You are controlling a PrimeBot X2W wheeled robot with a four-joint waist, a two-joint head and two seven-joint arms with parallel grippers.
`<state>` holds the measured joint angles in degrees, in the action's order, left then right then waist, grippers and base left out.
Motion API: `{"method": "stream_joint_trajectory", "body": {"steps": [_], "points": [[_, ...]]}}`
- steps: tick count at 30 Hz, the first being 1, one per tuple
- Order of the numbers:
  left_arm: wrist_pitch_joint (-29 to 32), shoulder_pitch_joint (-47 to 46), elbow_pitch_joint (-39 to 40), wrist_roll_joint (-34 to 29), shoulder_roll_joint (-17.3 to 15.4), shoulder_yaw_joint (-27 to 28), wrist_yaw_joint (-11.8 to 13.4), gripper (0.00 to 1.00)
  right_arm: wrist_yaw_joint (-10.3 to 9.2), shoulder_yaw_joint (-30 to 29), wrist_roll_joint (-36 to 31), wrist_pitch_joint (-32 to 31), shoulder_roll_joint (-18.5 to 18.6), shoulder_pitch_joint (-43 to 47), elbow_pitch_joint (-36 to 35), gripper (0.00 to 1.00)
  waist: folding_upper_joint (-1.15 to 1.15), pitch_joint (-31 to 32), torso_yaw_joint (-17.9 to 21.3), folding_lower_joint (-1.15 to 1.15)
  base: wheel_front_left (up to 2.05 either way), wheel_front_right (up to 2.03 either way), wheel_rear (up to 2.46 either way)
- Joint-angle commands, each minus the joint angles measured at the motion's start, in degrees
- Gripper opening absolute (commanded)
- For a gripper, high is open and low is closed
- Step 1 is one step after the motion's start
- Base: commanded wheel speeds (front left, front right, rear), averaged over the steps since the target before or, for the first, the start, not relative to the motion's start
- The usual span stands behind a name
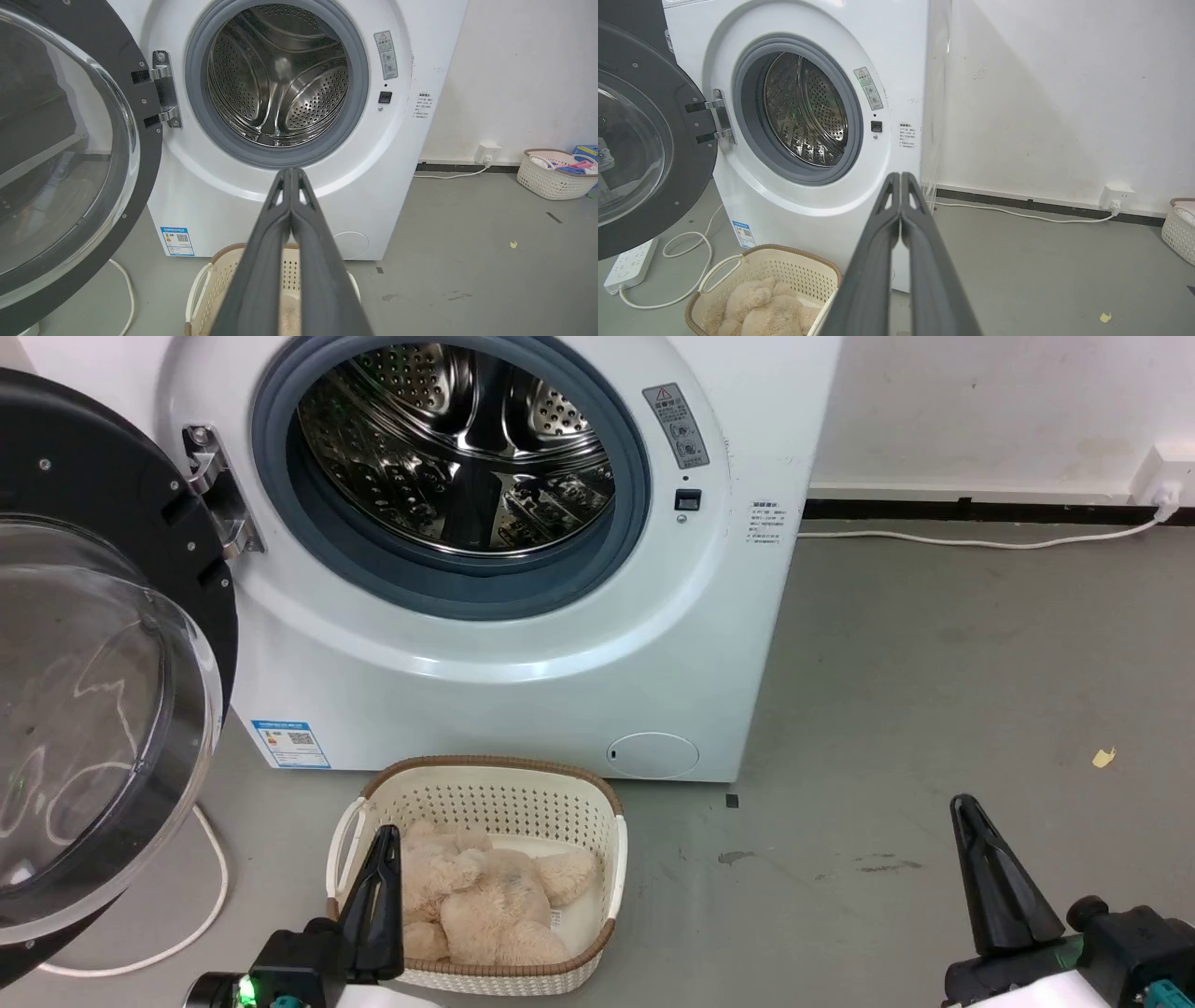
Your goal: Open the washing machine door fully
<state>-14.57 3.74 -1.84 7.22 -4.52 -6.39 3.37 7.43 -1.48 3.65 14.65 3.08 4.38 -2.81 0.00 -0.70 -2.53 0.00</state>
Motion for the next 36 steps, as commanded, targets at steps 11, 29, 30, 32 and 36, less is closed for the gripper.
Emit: {"method": "stream_joint_trajectory", "body": {"steps": [11,29,30,32,36], "points": [[1.5,-0.4,0.2,-0.8,0.2,0.7,-0.4,0.0,0.01,0.2,-0.4,-1.5,0.0,-0.5,0.3,0.0,0.0,0.1,0.2,0.0,0.0,0.0,0.0],[3.6,-0.9,0.5,-1.8,0.4,1.6,-0.8,0.0,0.01,0.4,-0.9,-3.6,-0.1,-1.1,0.7,0.0,0.0,0.2,0.6,0.0,0.0,0.0,0.0],[3.7,-1.0,0.5,-1.9,0.4,1.7,-0.9,0.0,0.01,0.4,-0.9,-3.7,-0.1,-1.1,0.7,0.0,0.0,0.2,0.6,0.0,0.0,0.0,0.0],[3.9,-1.0,0.5,-2.0,0.5,1.8,-0.9,0.0,0.02,0.4,-1.0,-4.0,-0.1,-1.2,0.8,0.0,0.0,0.2,0.7,0.0,0.0,0.0,0.0],[4.4,-1.1,0.6,-2.2,0.5,2.0,-1.0,0.0,0.02,0.5,-1.1,-4.5,-0.1,-1.3,0.9,0.0,0.0,0.2,0.8,0.0,0.0,0.0,0.0]]}}
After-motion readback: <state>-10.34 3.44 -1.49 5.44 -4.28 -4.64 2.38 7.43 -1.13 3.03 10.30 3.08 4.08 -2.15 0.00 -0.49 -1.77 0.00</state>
